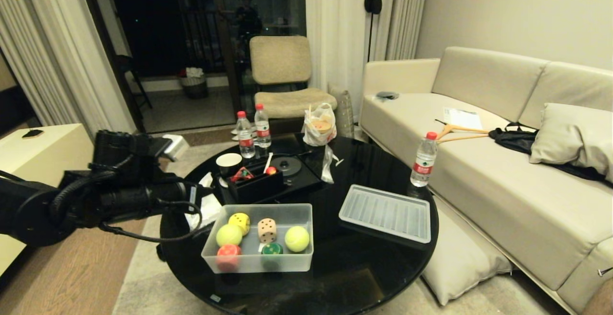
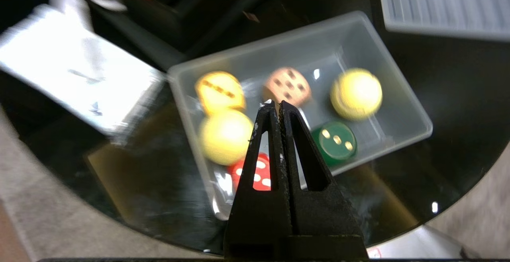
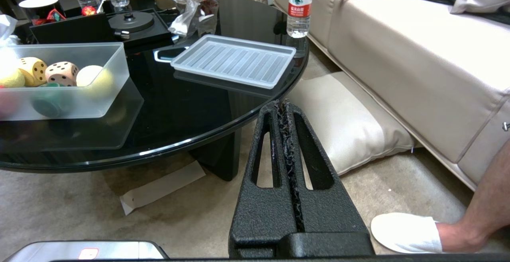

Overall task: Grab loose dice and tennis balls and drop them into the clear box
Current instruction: Pick up toys out of the box

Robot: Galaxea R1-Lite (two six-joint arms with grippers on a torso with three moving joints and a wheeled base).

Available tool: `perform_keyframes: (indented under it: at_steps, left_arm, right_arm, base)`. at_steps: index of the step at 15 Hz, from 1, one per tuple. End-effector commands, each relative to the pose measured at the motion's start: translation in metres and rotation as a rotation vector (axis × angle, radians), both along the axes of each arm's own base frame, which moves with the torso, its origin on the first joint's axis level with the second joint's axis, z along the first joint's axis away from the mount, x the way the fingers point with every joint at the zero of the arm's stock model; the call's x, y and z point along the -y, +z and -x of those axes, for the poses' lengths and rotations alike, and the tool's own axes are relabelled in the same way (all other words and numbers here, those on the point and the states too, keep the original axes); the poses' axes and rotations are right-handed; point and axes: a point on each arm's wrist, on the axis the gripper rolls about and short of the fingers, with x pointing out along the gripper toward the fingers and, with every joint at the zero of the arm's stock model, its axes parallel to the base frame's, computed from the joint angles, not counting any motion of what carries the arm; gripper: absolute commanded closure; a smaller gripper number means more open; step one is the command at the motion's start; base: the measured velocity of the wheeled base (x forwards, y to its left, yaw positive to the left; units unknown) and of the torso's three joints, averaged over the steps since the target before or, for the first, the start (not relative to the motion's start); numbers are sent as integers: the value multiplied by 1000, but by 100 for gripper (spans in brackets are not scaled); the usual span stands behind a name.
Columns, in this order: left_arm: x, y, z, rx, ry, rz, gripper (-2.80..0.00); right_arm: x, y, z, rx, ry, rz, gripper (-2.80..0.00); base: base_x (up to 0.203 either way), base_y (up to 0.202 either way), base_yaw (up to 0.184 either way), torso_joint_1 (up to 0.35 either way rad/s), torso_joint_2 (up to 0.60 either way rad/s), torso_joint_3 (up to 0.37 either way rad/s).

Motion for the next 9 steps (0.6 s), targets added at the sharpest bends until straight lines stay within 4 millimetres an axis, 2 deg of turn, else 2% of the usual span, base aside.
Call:
perform_keyframes:
  at_steps: [1,3,5,7,9]
  left_arm:
    - [-37,46,22,131,77,40,0]
    - [-61,66,42,187,119,55,0]
    - [-74,77,71,244,137,45,0]
    - [-80,81,110,301,141,38,0]
    - [-84,72,150,328,144,38,0]
  right_arm:
    - [0,0,0,-3,1,0,0]
    - [0,0,0,-2,0,0,0]
    - [0,0,0,-2,0,0,0]
    - [0,0,0,-2,0,0,0]
    - [0,0,0,-1,0,0,0]
  base:
    - [0,0,0,0,0,0]
    - [0,0,0,0,0,0]
    - [0,0,0,0,0,0]
    - [0,0,0,0,0,0]
    - [0,0,0,0,0,0]
